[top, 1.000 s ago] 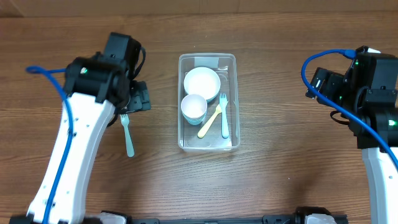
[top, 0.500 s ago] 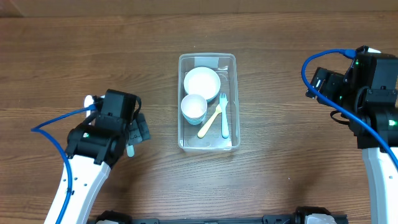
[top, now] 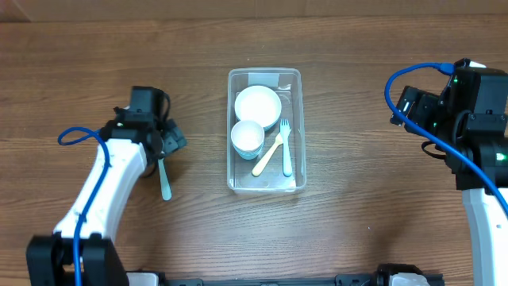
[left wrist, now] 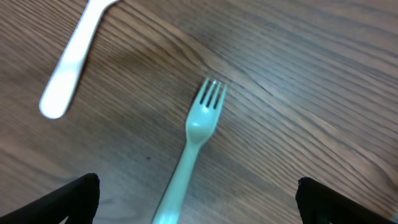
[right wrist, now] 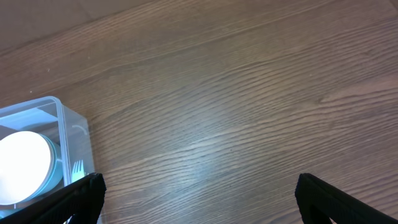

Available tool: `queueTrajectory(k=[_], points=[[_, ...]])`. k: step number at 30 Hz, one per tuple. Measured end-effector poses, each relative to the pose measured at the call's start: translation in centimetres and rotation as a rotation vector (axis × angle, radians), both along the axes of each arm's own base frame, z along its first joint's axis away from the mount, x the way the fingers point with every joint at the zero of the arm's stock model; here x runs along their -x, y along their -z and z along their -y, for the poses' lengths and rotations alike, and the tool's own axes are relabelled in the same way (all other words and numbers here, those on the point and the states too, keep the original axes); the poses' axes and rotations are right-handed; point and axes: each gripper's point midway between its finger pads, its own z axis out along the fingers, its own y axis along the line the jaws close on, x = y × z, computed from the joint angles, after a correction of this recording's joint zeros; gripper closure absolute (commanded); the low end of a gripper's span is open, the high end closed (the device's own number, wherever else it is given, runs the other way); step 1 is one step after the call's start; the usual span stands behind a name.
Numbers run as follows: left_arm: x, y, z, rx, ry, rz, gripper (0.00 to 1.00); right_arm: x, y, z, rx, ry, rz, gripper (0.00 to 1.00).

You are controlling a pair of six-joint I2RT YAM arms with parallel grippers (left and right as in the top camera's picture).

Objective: Pack container

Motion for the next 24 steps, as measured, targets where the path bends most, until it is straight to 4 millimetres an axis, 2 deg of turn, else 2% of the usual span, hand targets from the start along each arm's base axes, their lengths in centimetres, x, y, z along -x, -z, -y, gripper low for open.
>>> queueTrajectory(k=[3,8,9,11,14,16,18,20,23,24], points=[[-1.0,1.2,-0.3,0.04,0.045,-0.006,0.0,0.0,0.0,0.0,-0.001,0.0,0.0,0.0],[-1.6,3.4,0.3,0.049,0.14,0.023,0.0,0.0,0.0,0.0,0.0,0.0,0.0,0.0],[-0.8,4.9,0.5,0.058,0.148,0.016,0.0,0.0,0.0,0.0,0.0,0.001,0.0,0.0],[0.3,6.6,0.8,0.078,0.154,0.0,0.02,0.0,0.0,0.0,0.0,0.0,0.001,0.0],[1.1,7.4,1.5,0.117,0.164,-0.015,0.06,0.0,0.0,0.0,0.0,0.0,0.0,0.0],[1.0,7.4,1.8,0.132,0.167,-0.008,0.11,0.0,0.0,0.0,0.0,0.0,0.0,0.0],[0.9,7.3,2.0,0.144,0.165,-0.005,0.27,0.0,0.0,0.0,0.0,0.0,0.001,0.0],[0.9,7.3,2.0,0.146,0.159,-0.005,0.36,0.0,0.0,0.0,0.0,0.0,0.0,0.0],[1.1,7.4,2.0,0.142,0.158,-0.014,0.55,0.0,0.0,0.0,0.0,-0.001,0.0,0.0],[1.2,7.4,1.9,0.143,0.154,-0.016,0.56,0.0,0.0,0.0,0.0,0.0,0.0,0.0]])
